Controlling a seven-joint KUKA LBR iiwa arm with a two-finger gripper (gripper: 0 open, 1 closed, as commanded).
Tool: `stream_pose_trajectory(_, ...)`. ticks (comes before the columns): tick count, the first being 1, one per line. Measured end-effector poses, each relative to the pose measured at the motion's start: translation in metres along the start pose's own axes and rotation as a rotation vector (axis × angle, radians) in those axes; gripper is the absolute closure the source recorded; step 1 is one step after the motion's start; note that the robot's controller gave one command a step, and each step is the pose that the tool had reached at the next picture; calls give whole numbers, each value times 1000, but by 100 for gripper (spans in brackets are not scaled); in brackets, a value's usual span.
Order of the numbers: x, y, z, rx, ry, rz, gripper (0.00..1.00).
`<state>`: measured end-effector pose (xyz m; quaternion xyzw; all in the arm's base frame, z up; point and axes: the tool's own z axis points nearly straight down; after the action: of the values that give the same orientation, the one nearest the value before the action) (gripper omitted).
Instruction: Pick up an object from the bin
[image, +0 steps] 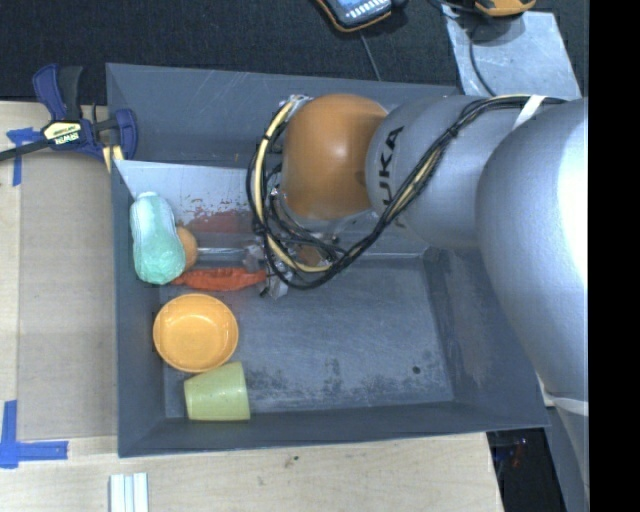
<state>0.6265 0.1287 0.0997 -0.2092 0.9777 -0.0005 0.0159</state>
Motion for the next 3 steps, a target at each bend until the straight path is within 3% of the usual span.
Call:
stream_pose_trajectory(1, 3, 1, -13, -3, 11, -12, 100)
stream_pose_trajectory(2, 13, -7, -43, -2, -2, -44, 100)
stream_pose_trajectory(3, -3, -3, 20, 0, -9, -294, 100)
